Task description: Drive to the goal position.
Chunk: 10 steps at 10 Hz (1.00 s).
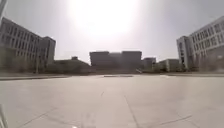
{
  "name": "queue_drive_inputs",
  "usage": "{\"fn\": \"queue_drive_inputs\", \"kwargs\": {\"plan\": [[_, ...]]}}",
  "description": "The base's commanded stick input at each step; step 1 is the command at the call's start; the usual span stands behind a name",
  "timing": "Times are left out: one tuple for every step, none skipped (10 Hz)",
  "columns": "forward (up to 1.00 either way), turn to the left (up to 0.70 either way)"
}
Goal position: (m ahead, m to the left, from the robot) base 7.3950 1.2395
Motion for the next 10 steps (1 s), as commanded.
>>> {"fn": "queue_drive_inputs", "kwargs": {"plan": [[0.7,0.0],[0.7,0.0],[0.7,0.0],[0.7,0.0],[0.7,0.0],[0.7,0.0],[0.7,0.0],[0.7,0.0],[0.7,0.0],[0.7,0.0]]}}
